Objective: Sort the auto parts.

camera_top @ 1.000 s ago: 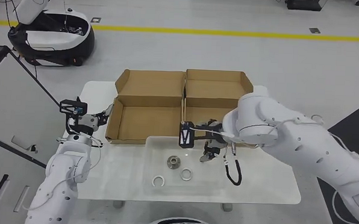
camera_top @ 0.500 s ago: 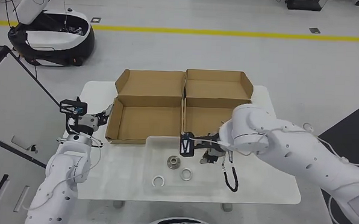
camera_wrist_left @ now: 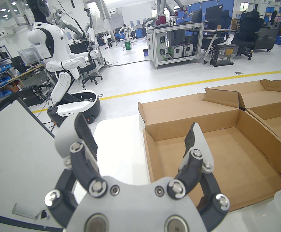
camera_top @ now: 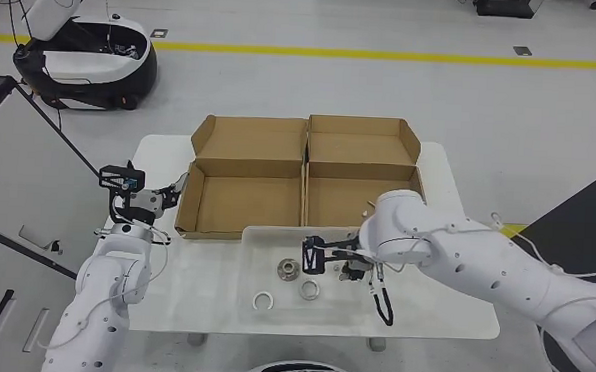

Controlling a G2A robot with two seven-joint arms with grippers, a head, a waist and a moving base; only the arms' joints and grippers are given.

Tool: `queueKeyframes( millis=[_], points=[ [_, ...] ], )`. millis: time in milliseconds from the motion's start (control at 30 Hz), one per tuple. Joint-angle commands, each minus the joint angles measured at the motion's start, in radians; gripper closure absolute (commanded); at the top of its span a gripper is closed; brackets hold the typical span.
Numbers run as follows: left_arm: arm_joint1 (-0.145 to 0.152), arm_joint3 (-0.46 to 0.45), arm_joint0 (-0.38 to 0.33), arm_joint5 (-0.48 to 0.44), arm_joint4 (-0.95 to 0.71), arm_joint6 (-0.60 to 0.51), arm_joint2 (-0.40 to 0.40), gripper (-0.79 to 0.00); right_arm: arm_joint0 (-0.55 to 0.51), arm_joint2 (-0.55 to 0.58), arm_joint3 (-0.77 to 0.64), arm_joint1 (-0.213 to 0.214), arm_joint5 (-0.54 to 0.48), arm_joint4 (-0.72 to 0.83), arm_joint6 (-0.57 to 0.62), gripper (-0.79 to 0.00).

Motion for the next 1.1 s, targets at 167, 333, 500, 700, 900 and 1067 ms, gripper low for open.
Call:
queueKeyframes(
  millis=[167,333,500,700,900,1067],
  points=[
    [0.000,0.000,0.000,0.000,0.000,0.000,0.000,-0.785,0.005,-0.026,0.036,-0.016,-0.017,-0.019,-0.017,-0.385],
    [0.000,0.000,0.000,0.000,0.000,0.000,0.000,-0.785,0.013,-0.039,0.064,-0.036,-0.026,-0.024,-0.026,-0.385],
    [0.000,0.000,0.000,0.000,0.000,0.000,0.000,-0.785,0.025,-0.058,0.095,-0.057,-0.037,-0.030,-0.037,-0.388],
    [0.000,0.000,0.000,0.000,0.000,0.000,0.000,-0.785,0.031,-0.082,0.133,-0.077,-0.040,-0.032,-0.040,-0.385],
    [0.000,0.000,0.000,0.000,0.000,0.000,0.000,-0.785,0.037,-0.106,0.154,-0.092,-0.040,-0.037,-0.040,-0.388],
    [0.000,0.000,0.000,0.000,0.000,0.000,0.000,-0.785,0.043,-0.125,0.169,-0.101,-0.040,-0.047,-0.040,-0.388]
  ],
)
